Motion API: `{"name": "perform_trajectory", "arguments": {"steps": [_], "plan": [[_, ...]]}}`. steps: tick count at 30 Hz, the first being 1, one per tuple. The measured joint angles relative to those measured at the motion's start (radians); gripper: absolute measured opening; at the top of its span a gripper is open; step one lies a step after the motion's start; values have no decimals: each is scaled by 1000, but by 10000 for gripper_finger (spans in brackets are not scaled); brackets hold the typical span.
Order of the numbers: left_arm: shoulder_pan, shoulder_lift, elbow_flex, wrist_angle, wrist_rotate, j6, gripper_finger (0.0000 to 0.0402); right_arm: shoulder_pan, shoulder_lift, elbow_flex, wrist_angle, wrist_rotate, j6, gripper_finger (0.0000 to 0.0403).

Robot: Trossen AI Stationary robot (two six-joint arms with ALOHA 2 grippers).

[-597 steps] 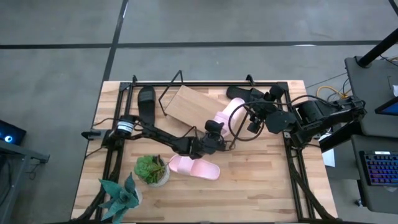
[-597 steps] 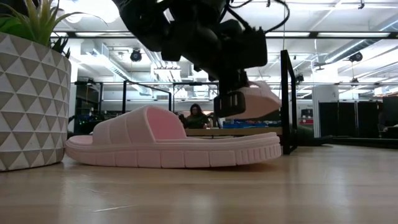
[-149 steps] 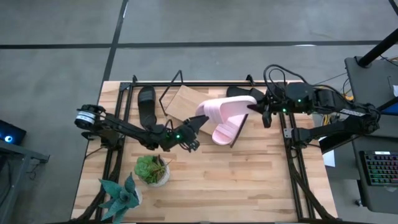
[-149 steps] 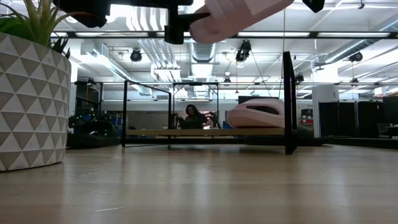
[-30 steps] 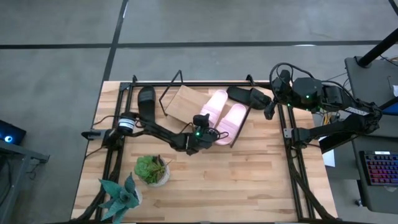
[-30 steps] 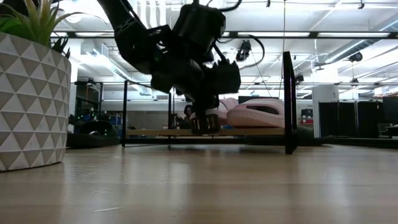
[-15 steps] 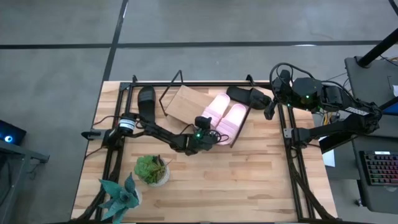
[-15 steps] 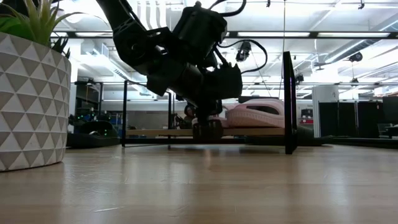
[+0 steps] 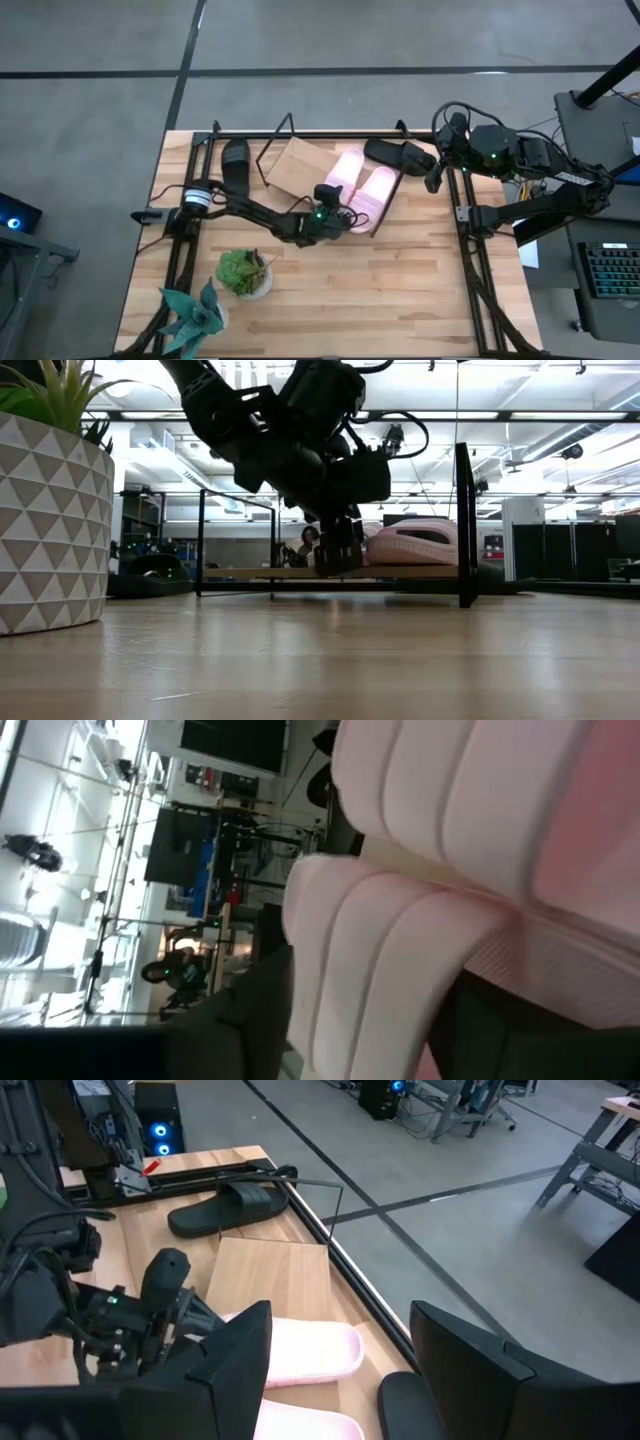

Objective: Pick and place slides into the shelf
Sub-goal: Put the pink slide on the shelf

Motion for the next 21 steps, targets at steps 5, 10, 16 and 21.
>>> {"name": "perform_trajectory", "arguments": {"steps": [5,10,16,21], "plan": [[-1,-23,0,-48,28,-9,219,0,0,0,-3,0,0,228],[-2,-64,-2,-135,121,-39,226,0,0,0,-5,0,0,228],[-3,-117,-3,-237,186,-68,227,0,0,0,-5,0,0,228],[1,-123,-4,-242,201,-65,227,0,0,0,-5,0,0,228]]}}
